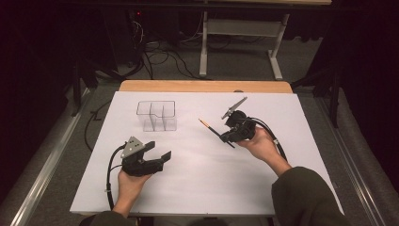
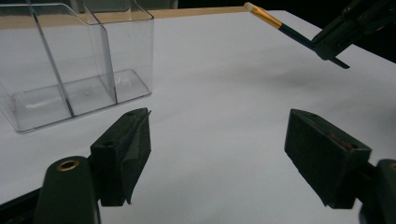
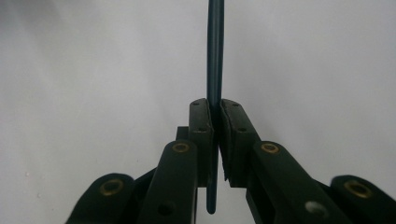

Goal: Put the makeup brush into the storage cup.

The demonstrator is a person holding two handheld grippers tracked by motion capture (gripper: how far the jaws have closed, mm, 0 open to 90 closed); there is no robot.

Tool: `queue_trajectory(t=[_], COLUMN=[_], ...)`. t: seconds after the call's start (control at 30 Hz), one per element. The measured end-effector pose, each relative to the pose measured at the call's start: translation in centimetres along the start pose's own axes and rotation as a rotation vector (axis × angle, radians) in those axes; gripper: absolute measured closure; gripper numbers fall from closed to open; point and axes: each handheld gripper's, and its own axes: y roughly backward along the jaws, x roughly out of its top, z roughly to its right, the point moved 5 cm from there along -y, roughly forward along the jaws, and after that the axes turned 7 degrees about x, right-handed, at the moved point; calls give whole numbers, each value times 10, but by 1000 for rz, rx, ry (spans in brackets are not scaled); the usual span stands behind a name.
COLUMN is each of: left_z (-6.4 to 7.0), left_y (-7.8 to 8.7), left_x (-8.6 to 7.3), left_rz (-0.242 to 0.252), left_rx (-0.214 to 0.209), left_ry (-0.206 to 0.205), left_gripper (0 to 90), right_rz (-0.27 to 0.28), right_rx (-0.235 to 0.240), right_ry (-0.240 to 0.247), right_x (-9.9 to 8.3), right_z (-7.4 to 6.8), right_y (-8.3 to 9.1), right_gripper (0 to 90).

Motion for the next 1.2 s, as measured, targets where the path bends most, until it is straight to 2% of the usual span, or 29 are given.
queue_trajectory(t=[0.23,0.47,0.87,1.2], left_z=[2,8,9,13], left_y=[0,-1,-1,-1], left_x=[0,-2,-3,-3], left_rz=[2,-17,-20,-20], left_rx=[-9,-28,-24,-32], left_ry=[3,-25,-27,-34], left_gripper=[231,238,236,234], right_rz=[56,110,195,245], right_rx=[-3,18,35,55], right_ry=[-32,-60,-37,-52], right_x=[-11,-27,-51,-69], right_z=[-3,-9,-23,-36], right_y=[12,17,26,27], right_gripper=[861,861,860,860])
